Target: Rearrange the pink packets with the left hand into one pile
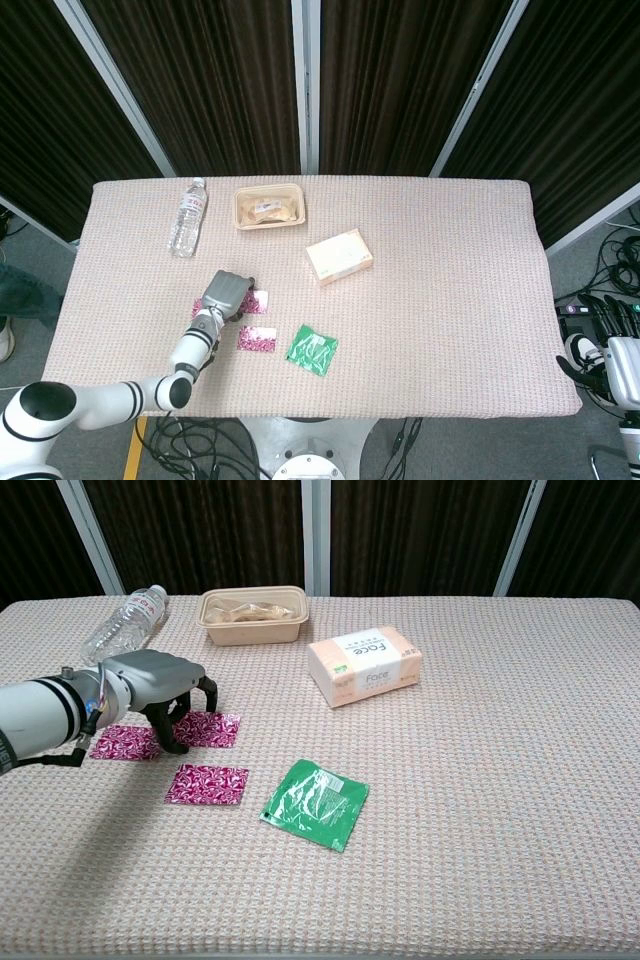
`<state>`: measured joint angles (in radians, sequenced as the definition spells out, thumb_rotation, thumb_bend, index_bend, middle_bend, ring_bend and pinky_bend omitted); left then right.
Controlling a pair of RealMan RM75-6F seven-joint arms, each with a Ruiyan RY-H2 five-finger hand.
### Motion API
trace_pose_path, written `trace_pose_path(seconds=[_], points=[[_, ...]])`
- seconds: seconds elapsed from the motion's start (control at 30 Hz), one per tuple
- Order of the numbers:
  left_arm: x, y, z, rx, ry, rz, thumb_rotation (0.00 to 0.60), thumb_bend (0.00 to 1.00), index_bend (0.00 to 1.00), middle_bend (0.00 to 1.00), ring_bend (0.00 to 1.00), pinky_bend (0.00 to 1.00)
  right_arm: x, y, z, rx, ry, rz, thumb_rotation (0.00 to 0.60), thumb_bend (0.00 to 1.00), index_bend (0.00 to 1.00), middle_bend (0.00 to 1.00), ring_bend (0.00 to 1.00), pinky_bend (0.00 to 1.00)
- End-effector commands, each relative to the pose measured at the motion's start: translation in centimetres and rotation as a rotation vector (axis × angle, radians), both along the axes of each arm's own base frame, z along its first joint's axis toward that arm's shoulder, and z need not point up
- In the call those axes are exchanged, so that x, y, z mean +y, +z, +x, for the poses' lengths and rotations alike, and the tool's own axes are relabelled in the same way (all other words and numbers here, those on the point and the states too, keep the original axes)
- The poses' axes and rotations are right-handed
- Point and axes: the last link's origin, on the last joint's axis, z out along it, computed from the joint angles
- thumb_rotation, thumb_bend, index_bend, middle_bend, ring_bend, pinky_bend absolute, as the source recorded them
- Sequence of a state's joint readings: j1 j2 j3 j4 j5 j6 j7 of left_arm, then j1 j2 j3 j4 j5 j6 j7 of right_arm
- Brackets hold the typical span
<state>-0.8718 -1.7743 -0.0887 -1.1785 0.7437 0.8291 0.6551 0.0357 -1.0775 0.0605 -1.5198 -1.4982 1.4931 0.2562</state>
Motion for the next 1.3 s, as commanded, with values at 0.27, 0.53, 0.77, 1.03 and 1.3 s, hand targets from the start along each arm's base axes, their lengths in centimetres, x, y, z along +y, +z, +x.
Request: trace_pose_path(seconds=[0.27, 0.53, 0.77, 1.03, 1.3], points=[[-0.2, 0.5, 0.4, -0.015, -0.016, 0.012, 0.600, 0.26, 0.45, 0.89, 0.83, 0.94, 0.0, 0.0, 0.0, 0.001, -0.002, 0.000, 0.600, 0.09, 0.10, 0.12, 0.00, 0.00], [-1.0, 1.9, 1.6, -0.043, -0.034, 0.019, 0.600, 0.26, 0.45, 0.89, 0.83, 0.94, 0.0, 0.0, -0.1, -0.002, -0.002, 0.000, 0.600, 0.09, 0.10, 0.12, 0.00, 0.00], [-2.8, 2.8, 2.1, -0.044, -0.033, -0.003, 0.600, 0.26, 0.45, 0.89, 0.83, 0.94, -0.1, -0.1, -0.2, -0.007, -0.002, 0.005, 0.600, 0.09, 0.10, 0.12, 0.00, 0.00], [-5.2, 2.9, 2.3, -0.024, -0.010, -0.027, 0.600, 0.26, 0.44, 0.88, 0.83, 0.94, -0.3, -0.3, -0.2, -0.011, 0.003, 0.012, 0.600, 0.09, 0.10, 0.12, 0.00, 0.00], [-6.9, 1.9, 3.1, -0.008, 0.004, -0.063, 0.600, 0.26, 0.43, 0.88, 0.83, 0.94, -0.3, -0.4, -0.2, -0.013, 0.005, 0.015, 0.600, 0.09, 0.10, 0.12, 0.00, 0.00]])
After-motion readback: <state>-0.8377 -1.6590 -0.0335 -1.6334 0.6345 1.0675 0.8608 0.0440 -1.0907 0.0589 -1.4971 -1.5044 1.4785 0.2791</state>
